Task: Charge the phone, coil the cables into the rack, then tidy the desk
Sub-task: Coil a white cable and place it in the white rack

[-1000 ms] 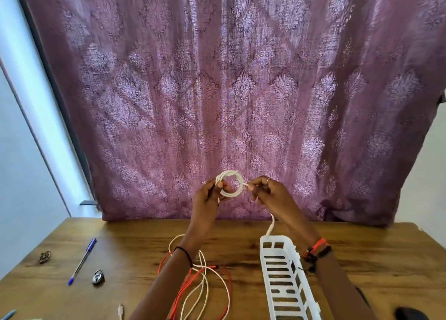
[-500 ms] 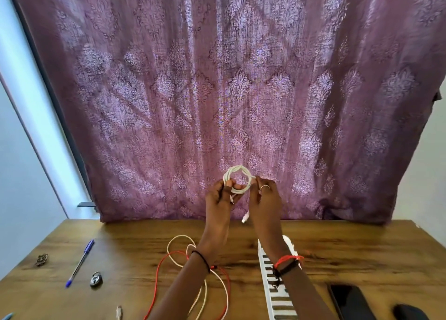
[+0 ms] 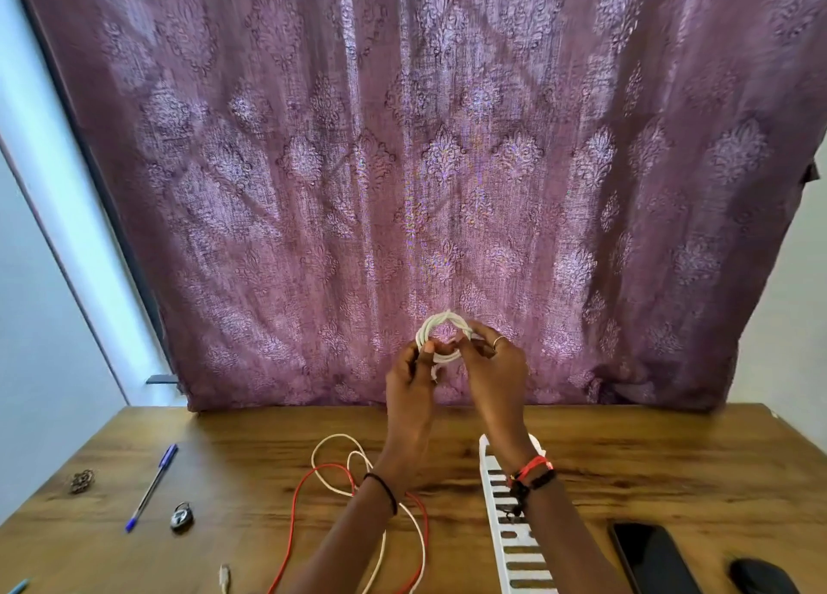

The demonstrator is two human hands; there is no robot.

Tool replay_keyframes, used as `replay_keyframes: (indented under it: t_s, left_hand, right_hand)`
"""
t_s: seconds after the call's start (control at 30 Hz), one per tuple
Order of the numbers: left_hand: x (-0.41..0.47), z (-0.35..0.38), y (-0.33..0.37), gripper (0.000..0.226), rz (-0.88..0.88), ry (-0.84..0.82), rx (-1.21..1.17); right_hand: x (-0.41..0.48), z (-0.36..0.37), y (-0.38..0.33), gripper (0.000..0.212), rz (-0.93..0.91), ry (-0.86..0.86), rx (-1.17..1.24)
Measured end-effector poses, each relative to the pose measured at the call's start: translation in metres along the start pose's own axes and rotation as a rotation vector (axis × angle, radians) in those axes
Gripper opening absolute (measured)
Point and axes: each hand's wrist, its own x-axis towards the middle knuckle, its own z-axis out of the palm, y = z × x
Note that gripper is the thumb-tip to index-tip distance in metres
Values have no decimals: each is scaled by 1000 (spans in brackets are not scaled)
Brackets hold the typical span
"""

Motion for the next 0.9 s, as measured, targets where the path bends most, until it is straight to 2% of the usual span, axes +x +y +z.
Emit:
replay_keyframes:
  t_s: [0.07, 0.13, 0.23, 0.33, 0.43, 0.5, 0.57, 0.67, 0.73, 0.9]
  left_hand:
    - [5, -3, -12, 25, 35, 70, 141]
    - [9, -3, -19, 32, 36, 70, 232]
    - [12, -4, -20, 29, -42, 84, 230]
    - [22, -11, -36, 33, -84, 95, 232]
    - [25, -16, -39, 31, -118, 87, 231]
    - [24, -15, -34, 30, -72, 54, 236]
    - [23, -13, -36, 39, -19, 27, 250]
    - [30, -14, -53, 49, -13, -9, 284]
    - [25, -14, -40, 50, -36, 0, 297]
    - [16, -15, -18, 16, 48, -36, 360]
  right_hand:
    - [-1, 1, 3, 27, 44, -9, 80]
    - [-2, 1, 3, 31, 88, -19, 156]
    - [-3, -1, 2, 34, 125, -53, 218]
    - [-4, -8, -7, 35, 172, -174, 186]
    - [1, -17, -16, 31, 270, -373, 210]
    - [8, -21, -15, 31, 329, -446, 267]
    - [14, -22, -14, 31, 378, -463, 352]
    - [14, -21, -19, 32, 320, -498, 282]
    - [11, -22, -20, 36, 247, -468, 196]
    - [3, -19, -6, 52, 65, -303, 84]
